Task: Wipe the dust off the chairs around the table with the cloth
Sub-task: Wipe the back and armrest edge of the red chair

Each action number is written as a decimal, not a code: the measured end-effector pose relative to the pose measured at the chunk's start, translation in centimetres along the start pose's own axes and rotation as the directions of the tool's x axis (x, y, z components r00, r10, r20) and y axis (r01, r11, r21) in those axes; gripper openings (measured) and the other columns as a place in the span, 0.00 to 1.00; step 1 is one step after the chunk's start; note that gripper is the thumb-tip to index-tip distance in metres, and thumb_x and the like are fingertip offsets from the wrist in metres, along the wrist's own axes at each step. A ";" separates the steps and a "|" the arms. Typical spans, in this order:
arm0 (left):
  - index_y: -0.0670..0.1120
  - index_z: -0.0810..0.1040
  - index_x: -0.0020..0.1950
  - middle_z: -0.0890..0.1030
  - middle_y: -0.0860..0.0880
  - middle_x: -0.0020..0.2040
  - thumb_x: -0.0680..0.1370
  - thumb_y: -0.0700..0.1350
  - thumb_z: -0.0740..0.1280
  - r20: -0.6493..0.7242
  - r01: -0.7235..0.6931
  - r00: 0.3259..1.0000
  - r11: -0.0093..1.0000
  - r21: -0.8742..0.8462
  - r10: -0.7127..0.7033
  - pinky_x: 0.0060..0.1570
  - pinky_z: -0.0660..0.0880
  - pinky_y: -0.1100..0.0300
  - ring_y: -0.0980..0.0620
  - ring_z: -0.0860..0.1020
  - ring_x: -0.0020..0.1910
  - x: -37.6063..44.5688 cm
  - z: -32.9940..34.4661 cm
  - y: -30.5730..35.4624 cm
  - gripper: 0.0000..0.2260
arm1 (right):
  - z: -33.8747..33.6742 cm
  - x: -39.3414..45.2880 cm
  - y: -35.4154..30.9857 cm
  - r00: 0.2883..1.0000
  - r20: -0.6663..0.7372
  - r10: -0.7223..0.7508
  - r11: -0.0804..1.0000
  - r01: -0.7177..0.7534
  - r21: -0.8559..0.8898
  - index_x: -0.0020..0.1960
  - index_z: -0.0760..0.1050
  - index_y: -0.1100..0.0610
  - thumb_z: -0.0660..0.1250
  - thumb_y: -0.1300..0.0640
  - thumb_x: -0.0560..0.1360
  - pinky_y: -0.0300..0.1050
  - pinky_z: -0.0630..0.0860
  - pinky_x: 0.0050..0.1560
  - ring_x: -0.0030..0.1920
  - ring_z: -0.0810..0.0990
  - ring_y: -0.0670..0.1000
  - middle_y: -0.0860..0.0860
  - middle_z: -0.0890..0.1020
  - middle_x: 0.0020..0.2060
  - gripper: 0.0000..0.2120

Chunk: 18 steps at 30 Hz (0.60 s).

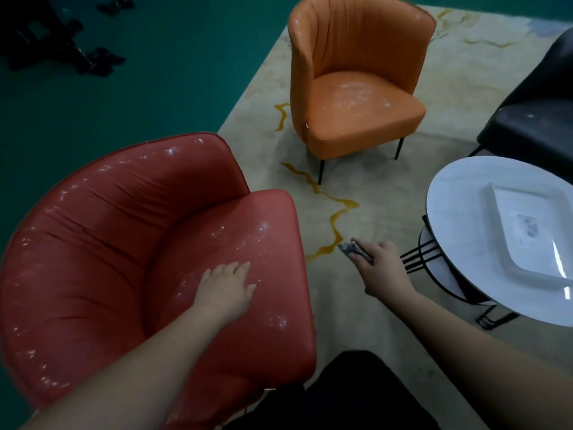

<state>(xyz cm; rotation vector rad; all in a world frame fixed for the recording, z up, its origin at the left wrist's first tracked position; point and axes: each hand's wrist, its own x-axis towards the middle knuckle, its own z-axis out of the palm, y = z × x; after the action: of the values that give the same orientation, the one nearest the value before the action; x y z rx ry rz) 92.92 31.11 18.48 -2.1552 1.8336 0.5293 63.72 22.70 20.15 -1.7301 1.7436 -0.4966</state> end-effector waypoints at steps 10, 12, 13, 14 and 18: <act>0.52 0.54 0.78 0.58 0.50 0.78 0.81 0.60 0.50 0.036 0.215 0.976 0.972 -0.090 -0.213 0.75 0.51 0.47 0.47 0.55 0.76 7.4 -1.0 5.0 0.27 | -1.8 15.0 1.2 0.972 0.168 -0.162 0.986 0.166 -0.011 0.68 0.73 0.50 0.66 0.50 0.78 0.28 0.64 0.40 0.44 0.71 0.44 0.50 0.69 0.50 0.19; 0.52 0.54 0.78 0.57 0.50 0.78 0.81 0.60 0.50 0.044 0.318 0.948 0.937 -0.142 -0.315 0.75 0.51 0.47 0.47 0.55 0.77 8.9 -0.9 6.6 0.27 | -2.7 18.6 1.5 0.952 0.215 -0.217 0.975 0.221 0.009 0.67 0.74 0.50 0.66 0.50 0.77 0.26 0.67 0.34 0.41 0.71 0.43 0.48 0.69 0.48 0.19; 0.52 0.54 0.78 0.57 0.50 0.78 0.81 0.59 0.50 0.047 0.363 0.932 0.916 -0.170 -0.360 0.75 0.51 0.47 0.47 0.55 0.77 9.6 -0.9 7.4 0.27 | -3.3 20.3 1.6 0.940 0.243 -0.239 0.970 0.243 0.014 0.67 0.74 0.49 0.66 0.49 0.77 0.27 0.69 0.30 0.41 0.72 0.44 0.47 0.68 0.46 0.18; 0.52 0.54 0.78 0.57 0.50 0.78 0.81 0.59 0.50 0.052 0.401 0.915 0.893 -0.204 -0.399 0.75 0.51 0.47 0.47 0.55 0.77 10.1 -1.0 8.4 0.27 | -3.6 21.9 1.5 0.927 0.270 -0.260 0.963 0.268 0.006 0.67 0.74 0.49 0.66 0.49 0.77 0.30 0.70 0.30 0.41 0.72 0.45 0.46 0.68 0.46 0.18; 0.53 0.54 0.78 0.57 0.50 0.78 0.81 0.59 0.51 0.072 0.530 0.838 0.775 -0.344 -0.541 0.75 0.51 0.47 0.47 0.55 0.77 10.7 -1.0 11.6 0.27 | -3.7 26.7 0.4 0.862 0.343 -0.373 0.910 0.411 -0.043 0.66 0.75 0.48 0.67 0.49 0.77 0.40 0.71 0.48 0.45 0.72 0.49 0.49 0.68 0.46 0.18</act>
<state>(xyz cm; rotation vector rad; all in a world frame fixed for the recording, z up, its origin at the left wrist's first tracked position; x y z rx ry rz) 83.07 19.18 15.16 -2.7833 1.0871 0.7242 62.46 -4.15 18.18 -2.1281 1.2058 -0.2565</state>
